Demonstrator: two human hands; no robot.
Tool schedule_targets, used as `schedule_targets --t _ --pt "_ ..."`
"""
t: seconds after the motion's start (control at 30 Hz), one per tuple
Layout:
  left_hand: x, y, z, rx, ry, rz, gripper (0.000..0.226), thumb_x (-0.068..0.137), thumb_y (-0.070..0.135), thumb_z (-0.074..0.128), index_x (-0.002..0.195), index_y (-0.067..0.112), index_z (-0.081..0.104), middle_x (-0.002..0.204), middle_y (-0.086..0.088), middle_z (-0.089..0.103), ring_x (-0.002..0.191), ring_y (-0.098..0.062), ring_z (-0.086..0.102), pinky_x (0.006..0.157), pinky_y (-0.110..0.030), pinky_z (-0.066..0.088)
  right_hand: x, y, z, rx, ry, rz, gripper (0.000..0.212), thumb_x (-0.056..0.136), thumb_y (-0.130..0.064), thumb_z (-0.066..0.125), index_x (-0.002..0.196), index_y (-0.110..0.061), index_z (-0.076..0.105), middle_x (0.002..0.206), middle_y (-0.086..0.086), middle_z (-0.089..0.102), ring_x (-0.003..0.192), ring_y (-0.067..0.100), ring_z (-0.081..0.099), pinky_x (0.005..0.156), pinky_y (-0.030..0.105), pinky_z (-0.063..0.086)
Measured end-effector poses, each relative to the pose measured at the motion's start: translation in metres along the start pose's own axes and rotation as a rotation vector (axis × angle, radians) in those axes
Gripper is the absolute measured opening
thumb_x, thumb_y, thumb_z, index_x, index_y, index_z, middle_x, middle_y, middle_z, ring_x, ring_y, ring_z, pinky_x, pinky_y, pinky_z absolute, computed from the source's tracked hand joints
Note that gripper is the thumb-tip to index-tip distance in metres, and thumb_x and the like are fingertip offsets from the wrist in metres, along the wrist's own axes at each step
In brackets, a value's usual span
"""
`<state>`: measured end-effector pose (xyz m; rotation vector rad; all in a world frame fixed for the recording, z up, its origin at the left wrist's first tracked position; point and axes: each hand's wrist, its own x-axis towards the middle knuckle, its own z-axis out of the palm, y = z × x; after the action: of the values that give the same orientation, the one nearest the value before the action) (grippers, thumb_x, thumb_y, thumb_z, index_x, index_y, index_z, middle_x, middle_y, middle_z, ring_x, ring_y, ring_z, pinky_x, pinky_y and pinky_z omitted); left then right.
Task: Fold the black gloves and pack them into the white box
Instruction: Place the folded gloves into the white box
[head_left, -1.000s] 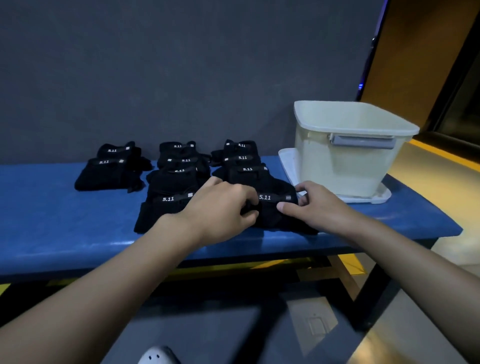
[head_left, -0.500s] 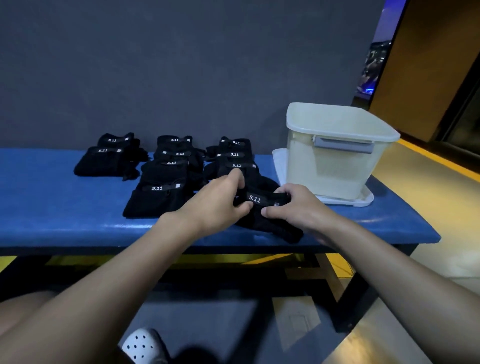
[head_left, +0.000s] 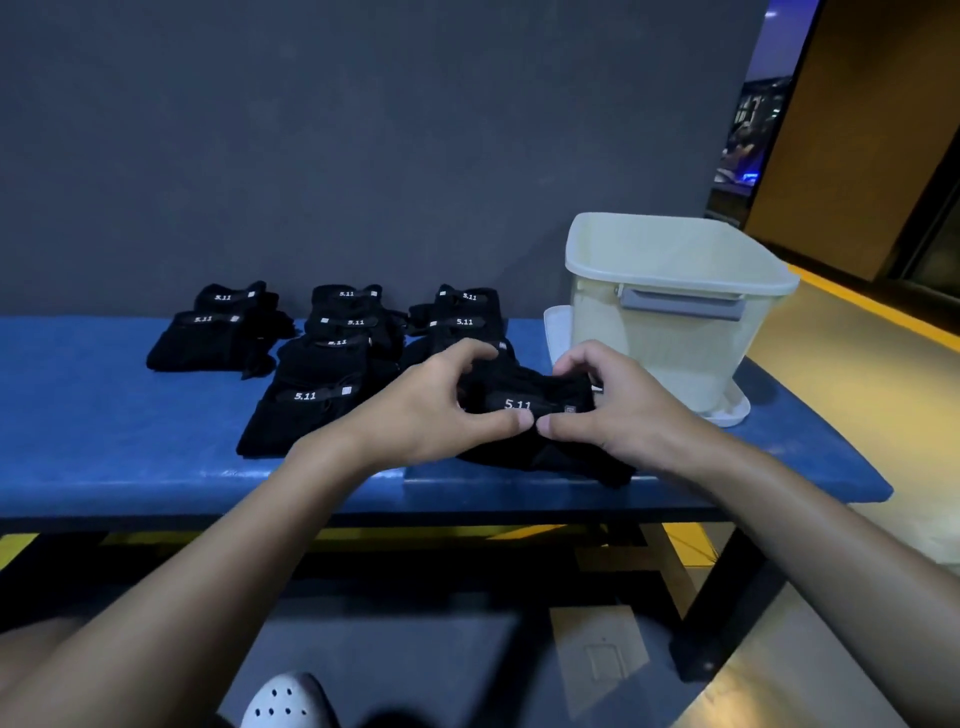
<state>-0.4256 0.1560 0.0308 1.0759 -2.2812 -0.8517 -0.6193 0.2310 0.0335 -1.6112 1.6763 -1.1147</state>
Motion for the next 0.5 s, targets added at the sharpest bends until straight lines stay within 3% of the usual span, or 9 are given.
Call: schedule_targets --t 0.13,0.2,0.27,0.33,0.4,0.5 --pt "0.002 0.016 -0.008 -0.243 -0.08 0.019 0.078 0.064 0.059 0.08 0.132 0.028 0.056 0.112 0.003 0.07 0.102 -0.01 0.069 0.097 -0.032 0.054 -0.011 -0.028 -0.022 -0.054 -0.069 -0.125 0.048 0.076 -0.004 0.08 0.112 -0.019 0.052 0.105 0.0 0.059 0.081 0.013 0.062 0.08 0.034 0.055" --pt "0.001 0.024 -0.011 -0.31 -0.091 0.038 0.062 0.07 0.052 0.08 0.123 0.026 0.063 0.107 0.0 0.075 0.101 -0.014 0.071 0.099 -0.039 0.053 -0.015 -0.041 -0.032 -0.07 -0.099 -0.16 0.053 0.077 -0.003 0.079 0.118 -0.02 0.05 0.109 0.0 0.057 0.086 0.019 0.065 0.08 0.035 0.055" --pt "0.0 0.035 -0.015 -0.378 -0.115 0.066 0.036 0.084 0.033 0.078 0.114 0.018 0.069 0.104 -0.005 0.076 0.1 -0.019 0.071 0.1 -0.042 0.052 -0.016 -0.05 -0.042 -0.081 -0.109 -0.189 0.058 0.076 -0.004 0.079 0.121 -0.024 0.049 0.113 0.001 0.055 0.094 0.023 0.066 0.081 0.038 0.056" --pt "0.002 0.046 -0.019 -0.434 -0.133 0.093 0.02 0.09 0.021 0.072 0.107 0.01 0.072 0.099 -0.01 0.075 0.092 -0.019 0.071 0.091 -0.04 0.054 -0.014 -0.058 -0.05 -0.102 -0.1 -0.215 0.063 0.075 -0.005 0.08 0.123 -0.028 0.047 0.117 0.005 0.054 0.097 0.022 0.067 0.083 0.039 0.057" --pt "0.006 0.058 -0.026 -0.468 -0.131 0.118 0.015 0.092 0.016 0.068 0.104 0.01 0.075 0.096 -0.014 0.075 0.086 -0.022 0.07 0.08 -0.036 0.055 -0.012 -0.066 -0.06 -0.102 -0.074 -0.241 0.066 0.074 -0.007 0.081 0.125 -0.031 0.046 0.117 0.007 0.054 0.096 0.018 0.068 0.084 0.036 0.057" --pt "0.019 0.078 -0.038 -0.533 -0.075 0.159 0.017 0.091 0.015 0.07 0.106 0.009 0.074 0.101 -0.021 0.074 0.091 -0.035 0.071 0.082 -0.043 0.055 -0.005 -0.078 -0.079 -0.103 0.02 -0.284 0.069 0.074 -0.014 0.082 0.13 -0.03 0.044 0.116 0.001 0.056 0.096 0.015 0.067 0.082 0.035 0.058"
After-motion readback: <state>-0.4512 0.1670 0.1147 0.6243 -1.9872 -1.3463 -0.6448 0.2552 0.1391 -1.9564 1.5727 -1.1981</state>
